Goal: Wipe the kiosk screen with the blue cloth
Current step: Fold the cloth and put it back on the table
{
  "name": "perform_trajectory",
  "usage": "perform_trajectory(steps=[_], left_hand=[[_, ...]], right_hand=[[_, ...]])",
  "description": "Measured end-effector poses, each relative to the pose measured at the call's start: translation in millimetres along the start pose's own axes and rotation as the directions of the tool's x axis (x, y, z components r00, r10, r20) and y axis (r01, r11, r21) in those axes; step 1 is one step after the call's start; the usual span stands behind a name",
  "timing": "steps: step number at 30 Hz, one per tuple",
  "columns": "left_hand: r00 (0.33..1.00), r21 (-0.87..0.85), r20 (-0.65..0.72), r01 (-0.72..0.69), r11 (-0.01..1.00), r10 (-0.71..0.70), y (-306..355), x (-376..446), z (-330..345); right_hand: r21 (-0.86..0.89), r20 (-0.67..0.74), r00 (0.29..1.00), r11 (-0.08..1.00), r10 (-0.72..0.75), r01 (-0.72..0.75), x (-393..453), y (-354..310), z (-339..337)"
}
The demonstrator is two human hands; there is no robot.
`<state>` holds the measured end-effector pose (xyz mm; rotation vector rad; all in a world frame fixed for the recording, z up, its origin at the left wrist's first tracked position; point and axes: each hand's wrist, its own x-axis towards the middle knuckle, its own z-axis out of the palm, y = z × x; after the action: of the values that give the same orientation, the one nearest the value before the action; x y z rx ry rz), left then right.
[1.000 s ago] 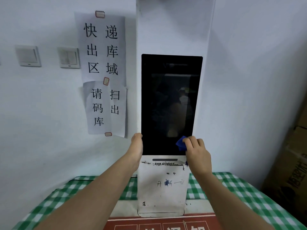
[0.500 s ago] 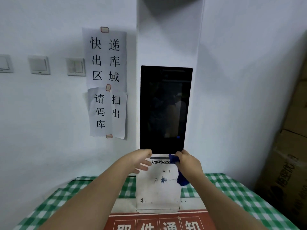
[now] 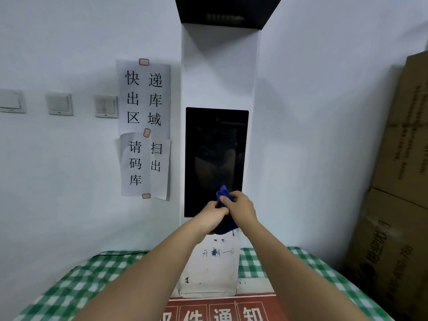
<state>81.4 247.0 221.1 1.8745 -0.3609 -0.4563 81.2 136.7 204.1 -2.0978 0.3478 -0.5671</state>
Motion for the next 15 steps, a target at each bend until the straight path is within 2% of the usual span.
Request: perform_trajectory(steps=[3, 5, 12, 15], left_hand=[[1.000, -0.098, -0.017, -0.016, 0.995, 0.015, 7, -9, 3], [0.999, -0.127, -0.027, -0.030, 0.991, 0.026, 10, -14, 2], [0.980, -0.107, -0.106, -0.179, 0.978, 0.168, 12, -22, -3], [0.975, -0.098, -0.100, -0.210, 0.973, 0.200, 13, -30, -4]], right_hand=[[0.243, 0.078, 0.990, 0.962, 0.113, -0.129, -6, -9, -8], [0.336, 0.108, 0.984, 0.926, 0.143, -0.172, -14, -15, -15], [0.324, 0.110, 0.987, 0.935, 0.115, -0.145, -49, -32, -35], [0.273, 0.048, 0.994, 0.956, 0.097, -0.106, -61, -37, -39]])
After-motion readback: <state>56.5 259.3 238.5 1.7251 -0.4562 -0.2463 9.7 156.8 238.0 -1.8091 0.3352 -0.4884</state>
